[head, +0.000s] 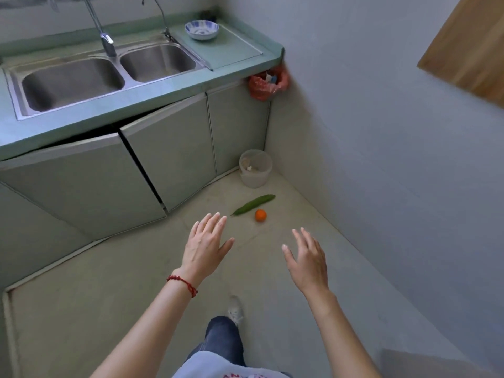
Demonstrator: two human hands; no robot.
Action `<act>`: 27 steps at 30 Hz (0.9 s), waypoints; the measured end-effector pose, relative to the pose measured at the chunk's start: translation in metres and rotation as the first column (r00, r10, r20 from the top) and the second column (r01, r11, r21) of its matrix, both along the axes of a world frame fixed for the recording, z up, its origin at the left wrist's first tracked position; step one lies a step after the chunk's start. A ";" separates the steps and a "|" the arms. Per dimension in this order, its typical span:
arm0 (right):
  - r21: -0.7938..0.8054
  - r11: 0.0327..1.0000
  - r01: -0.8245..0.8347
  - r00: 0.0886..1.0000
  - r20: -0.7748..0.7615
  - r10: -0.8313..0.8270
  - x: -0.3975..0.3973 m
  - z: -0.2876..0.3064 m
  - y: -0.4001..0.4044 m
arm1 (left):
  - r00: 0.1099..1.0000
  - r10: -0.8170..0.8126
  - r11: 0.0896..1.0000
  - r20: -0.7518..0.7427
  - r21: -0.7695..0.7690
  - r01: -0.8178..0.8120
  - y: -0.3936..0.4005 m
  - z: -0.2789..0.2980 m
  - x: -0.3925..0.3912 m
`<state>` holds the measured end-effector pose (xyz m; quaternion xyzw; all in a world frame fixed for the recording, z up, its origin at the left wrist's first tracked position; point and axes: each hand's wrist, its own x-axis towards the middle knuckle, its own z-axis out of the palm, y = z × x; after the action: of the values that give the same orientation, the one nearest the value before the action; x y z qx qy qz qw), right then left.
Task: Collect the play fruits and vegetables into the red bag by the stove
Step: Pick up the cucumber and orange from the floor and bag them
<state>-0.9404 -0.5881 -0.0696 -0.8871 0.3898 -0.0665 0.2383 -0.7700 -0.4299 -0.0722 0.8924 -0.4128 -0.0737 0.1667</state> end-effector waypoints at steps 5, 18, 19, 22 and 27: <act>0.029 0.998 0.053 0.999 0.007 -0.053 0.062 0.004 -0.061 | 0.999 -0.035 0.999 -0.021 0.029 0.035 -0.064 0.001 0.071; 0.176 0.983 0.050 0.999 -0.006 -0.050 0.174 -0.040 -0.195 | 0.991 0.036 0.996 -0.127 0.082 -0.026 -0.194 -0.047 0.171; 0.193 0.980 0.051 0.999 -0.005 -0.051 0.182 -0.047 -0.205 | 0.990 0.047 0.996 -0.131 0.080 -0.036 -0.204 -0.052 0.177; 0.234 0.972 0.036 0.999 0.006 -0.039 0.203 -0.068 -0.233 | 0.986 0.080 0.994 -0.144 0.086 -0.068 -0.233 -0.070 0.196; 0.290 0.957 -0.004 1.000 0.001 0.004 0.241 -0.124 -0.272 | 0.979 0.111 0.989 -0.169 0.120 -0.092 -0.272 -0.122 0.232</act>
<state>-0.6993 -0.8599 -0.1939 -0.8433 0.3937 -0.0083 0.3658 -0.5382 -0.7023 -0.1946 0.9103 -0.3457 -0.1659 0.1559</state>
